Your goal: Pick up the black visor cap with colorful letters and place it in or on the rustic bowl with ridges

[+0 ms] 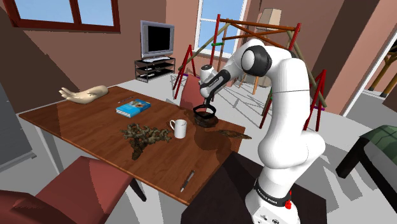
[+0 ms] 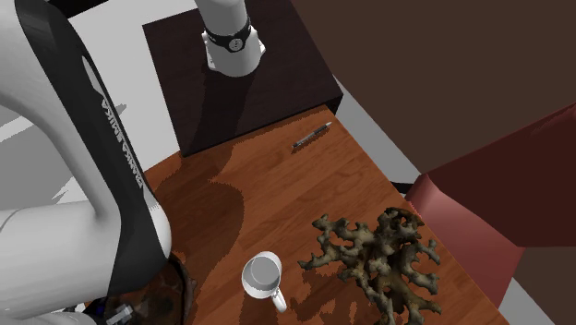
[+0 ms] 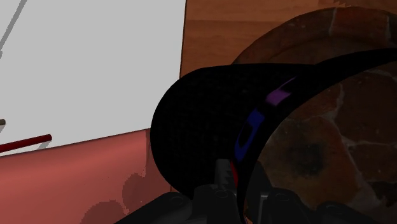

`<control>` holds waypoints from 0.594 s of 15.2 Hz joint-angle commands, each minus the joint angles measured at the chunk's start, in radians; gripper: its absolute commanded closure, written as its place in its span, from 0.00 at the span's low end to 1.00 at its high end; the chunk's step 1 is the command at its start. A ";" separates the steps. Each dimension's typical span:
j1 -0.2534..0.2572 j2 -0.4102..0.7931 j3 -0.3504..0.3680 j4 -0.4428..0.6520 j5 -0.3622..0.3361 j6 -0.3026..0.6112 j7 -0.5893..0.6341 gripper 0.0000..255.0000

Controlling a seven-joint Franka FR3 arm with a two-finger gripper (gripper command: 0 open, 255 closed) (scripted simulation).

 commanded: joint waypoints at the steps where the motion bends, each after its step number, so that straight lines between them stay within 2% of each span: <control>1: 0.000 0.000 0.000 0.000 0.000 0.000 0.000 1.00; 2: 0.000 0.000 0.000 0.000 0.000 0.000 0.000 1.00; 3: 0.000 0.000 0.000 0.000 0.000 0.000 0.000 0.00; 9: 0.003 -0.028 0.006 -0.011 0.006 -0.018 -0.004 0.00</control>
